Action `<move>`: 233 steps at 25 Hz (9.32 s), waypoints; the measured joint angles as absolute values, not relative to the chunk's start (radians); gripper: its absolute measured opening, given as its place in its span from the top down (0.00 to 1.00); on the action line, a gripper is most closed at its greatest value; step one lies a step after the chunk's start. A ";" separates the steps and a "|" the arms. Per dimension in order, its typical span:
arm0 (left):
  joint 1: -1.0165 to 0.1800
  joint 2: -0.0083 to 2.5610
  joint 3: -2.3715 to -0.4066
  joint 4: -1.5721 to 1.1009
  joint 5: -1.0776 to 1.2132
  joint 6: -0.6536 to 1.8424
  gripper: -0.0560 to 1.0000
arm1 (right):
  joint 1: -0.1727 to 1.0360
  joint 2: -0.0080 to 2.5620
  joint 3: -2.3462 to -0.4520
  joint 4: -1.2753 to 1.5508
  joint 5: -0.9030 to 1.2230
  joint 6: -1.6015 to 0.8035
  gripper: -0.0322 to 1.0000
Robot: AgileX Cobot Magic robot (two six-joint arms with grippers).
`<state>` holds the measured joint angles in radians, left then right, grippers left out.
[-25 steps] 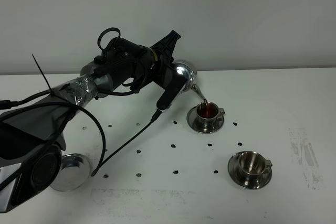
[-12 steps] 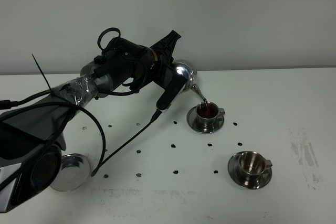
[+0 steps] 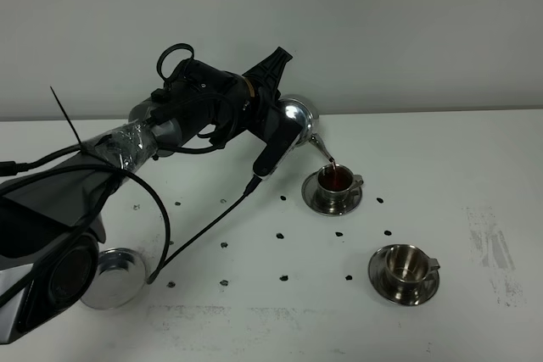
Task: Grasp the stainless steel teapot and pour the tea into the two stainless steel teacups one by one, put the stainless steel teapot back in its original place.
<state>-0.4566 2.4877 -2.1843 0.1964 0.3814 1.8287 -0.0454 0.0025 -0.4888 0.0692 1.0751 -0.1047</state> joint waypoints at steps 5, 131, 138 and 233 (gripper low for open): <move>-0.457 2.483 -2.184 0.196 0.380 1.827 0.71 | -0.045 0.002 -0.489 0.069 1.075 -0.105 0.56; -0.593 2.297 -2.186 -0.011 0.739 1.569 0.71 | -0.045 0.002 -0.489 0.069 1.075 -0.105 0.56; -0.617 2.319 -2.186 -0.012 0.729 1.641 0.71 | -0.045 0.002 -0.489 0.069 1.075 -0.105 0.56; -0.716 2.373 -2.115 0.149 0.602 1.988 0.71 | -0.045 0.002 -0.489 0.069 1.075 -0.105 0.56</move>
<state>-0.7164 2.3730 -2.1150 0.1492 0.6016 1.9882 -0.0454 0.0025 -0.4888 0.0692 1.0751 -0.1047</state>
